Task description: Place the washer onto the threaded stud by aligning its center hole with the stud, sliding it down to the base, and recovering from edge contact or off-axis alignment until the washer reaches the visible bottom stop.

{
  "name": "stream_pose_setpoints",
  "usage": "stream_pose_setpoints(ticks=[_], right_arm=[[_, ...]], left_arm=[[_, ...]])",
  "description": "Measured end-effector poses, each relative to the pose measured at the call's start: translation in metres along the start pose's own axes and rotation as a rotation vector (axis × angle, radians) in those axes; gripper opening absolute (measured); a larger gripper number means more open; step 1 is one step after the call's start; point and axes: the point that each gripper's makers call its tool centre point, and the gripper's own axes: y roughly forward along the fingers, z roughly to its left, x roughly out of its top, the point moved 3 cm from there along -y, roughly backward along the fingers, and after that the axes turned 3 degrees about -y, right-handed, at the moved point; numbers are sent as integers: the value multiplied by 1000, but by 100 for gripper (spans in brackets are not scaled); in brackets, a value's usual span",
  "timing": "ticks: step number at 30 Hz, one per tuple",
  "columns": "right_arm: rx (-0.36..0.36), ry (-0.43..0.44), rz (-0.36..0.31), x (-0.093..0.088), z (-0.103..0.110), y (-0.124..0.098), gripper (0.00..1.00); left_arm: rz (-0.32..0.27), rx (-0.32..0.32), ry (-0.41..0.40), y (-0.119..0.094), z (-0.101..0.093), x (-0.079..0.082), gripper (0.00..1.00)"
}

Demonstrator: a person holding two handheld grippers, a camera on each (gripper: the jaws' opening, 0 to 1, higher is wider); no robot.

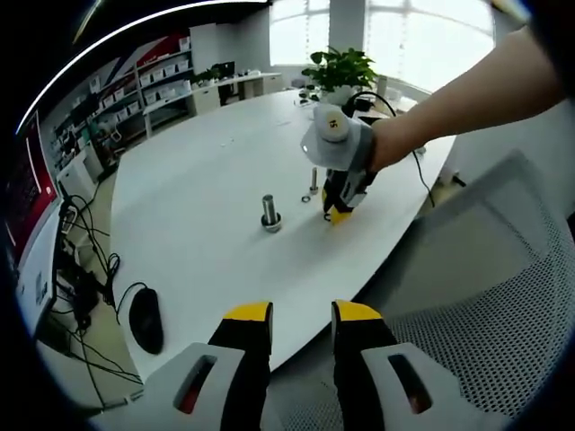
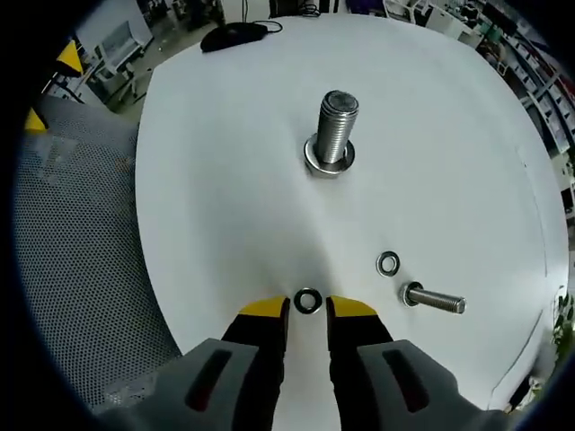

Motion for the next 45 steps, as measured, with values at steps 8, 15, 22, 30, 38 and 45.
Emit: stream_pose_setpoints(ticks=[8,15,22,30,38,45], right_arm=[[-8,-1,-15,-1,-2,0,16],[-14,-15,64,3,-1,1,16],[-19,-4,106,4,-1,1,15],[-27,21,17,0,-1,-2,15],[-30,40,-31,0,-3,0,14],[-29,55,-42,0,-4,-1,14]], left_arm=[[2,-5,-5,1,-1,-1,24],[3,-6,-4,1,-1,0,24],[5,-4,-4,1,-1,-1,24],[2,-3,-8,0,0,-1,24],[5,-4,-6,1,0,-1,23],[6,-4,-5,1,0,-1,23]])
